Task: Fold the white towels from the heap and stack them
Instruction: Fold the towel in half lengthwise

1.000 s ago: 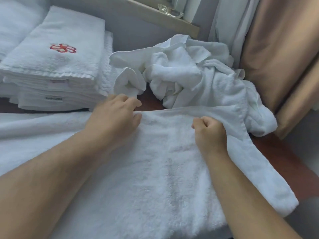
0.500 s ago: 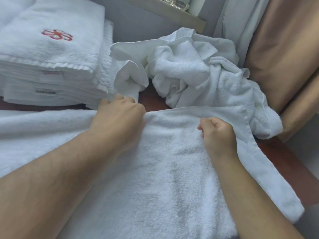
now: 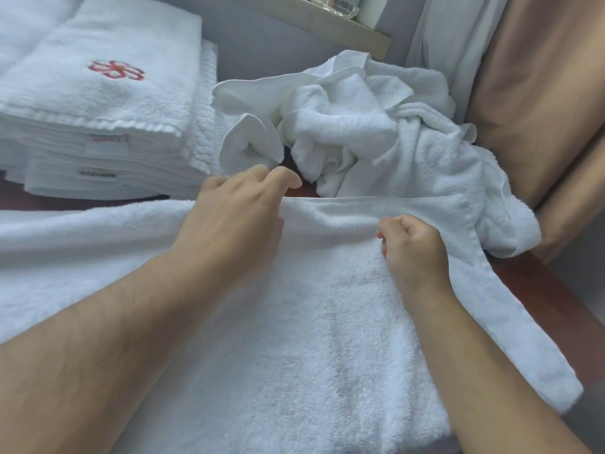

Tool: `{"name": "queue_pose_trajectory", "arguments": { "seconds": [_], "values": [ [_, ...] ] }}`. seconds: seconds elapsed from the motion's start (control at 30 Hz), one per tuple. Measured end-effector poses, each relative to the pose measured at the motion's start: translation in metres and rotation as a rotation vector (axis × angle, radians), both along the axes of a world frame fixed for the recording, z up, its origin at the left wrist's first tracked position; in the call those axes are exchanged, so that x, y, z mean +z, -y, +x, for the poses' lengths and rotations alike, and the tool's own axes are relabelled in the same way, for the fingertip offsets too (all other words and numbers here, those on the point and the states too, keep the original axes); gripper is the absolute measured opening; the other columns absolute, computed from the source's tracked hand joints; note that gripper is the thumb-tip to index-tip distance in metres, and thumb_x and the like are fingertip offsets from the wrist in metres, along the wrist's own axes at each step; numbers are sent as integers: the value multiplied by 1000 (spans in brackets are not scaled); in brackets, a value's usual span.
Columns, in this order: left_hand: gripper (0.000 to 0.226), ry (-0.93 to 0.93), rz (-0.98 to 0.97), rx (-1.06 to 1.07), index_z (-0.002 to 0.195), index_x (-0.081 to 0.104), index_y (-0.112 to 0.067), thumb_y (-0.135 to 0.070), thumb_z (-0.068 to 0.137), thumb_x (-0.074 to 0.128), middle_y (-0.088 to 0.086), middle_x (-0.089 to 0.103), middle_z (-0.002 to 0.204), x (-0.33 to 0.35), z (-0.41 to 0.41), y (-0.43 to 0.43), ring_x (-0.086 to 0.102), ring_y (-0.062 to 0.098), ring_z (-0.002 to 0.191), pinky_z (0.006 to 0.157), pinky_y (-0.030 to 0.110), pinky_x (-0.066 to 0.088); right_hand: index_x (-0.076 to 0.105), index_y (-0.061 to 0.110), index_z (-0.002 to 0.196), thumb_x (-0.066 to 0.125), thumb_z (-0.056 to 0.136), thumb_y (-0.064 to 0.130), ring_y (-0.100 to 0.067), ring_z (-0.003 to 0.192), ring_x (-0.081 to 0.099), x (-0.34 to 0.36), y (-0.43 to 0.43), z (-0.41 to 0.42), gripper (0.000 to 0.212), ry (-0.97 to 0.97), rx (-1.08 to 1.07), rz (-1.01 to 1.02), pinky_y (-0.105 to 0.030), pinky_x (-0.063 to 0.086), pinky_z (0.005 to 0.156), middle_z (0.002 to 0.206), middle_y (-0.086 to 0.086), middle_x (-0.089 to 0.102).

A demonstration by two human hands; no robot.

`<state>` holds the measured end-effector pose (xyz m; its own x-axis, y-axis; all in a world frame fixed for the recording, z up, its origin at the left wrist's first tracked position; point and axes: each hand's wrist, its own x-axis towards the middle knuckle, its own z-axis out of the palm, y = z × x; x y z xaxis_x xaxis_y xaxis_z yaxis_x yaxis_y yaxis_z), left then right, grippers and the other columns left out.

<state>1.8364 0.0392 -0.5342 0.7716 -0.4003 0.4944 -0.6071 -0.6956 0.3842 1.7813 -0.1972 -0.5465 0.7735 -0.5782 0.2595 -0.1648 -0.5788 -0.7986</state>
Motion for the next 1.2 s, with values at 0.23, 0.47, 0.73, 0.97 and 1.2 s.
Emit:
{"name": "queue_pose_trajectory", "arguments": {
  "seconds": [0.23, 0.47, 0.73, 0.97, 1.2],
  "values": [
    [57, -196, -25, -54, 147, 33, -37, -48, 95, 55, -10, 57, 131, 2, -22, 5, 51, 17, 123, 94, 36, 44, 57, 19, 85, 42, 88, 48, -10, 55, 54, 3, 3, 5, 33, 52, -58, 122, -36, 45, 64, 60, 3, 69],
    [34, -73, 104, -175, 121, 55, -37, -56, 93, 50, -8, 65, 100, -8, -44, 19, 60, 22, 100, 71, 34, 47, 53, 15, 99, 38, 93, 55, -11, 46, 56, 6, 7, 10, 43, 149, -148, 268, -28, 42, 49, 55, -3, 66],
    [29, 152, 227, -324, 112, 60, -34, -47, 90, 48, -8, 68, 89, -15, -49, 23, 64, 22, 78, 53, 29, 32, 56, 3, 101, 42, 90, 62, -17, 55, 64, 2, 15, 15, 61, 168, -160, 333, -26, 48, 44, 72, -9, 64],
    [26, 315, 680, -317, 113, 56, -29, -16, 93, 50, 0, 58, 77, 16, -45, 25, 58, 28, 70, 53, 31, 34, 54, 6, 102, 61, 94, 59, -34, 78, 75, 29, 46, 10, 53, 2, -44, 968, -39, 60, 55, 105, -21, 65],
    [27, 32, 633, -1, 100, 68, -25, -7, 86, 54, -6, 41, 66, 27, -69, 55, 44, 21, 62, 48, 28, 21, 55, 1, 106, 75, 71, 74, -31, 75, 77, 41, 73, 10, 84, -338, 19, 830, -36, 59, 51, 94, -18, 75]
  ]
}}
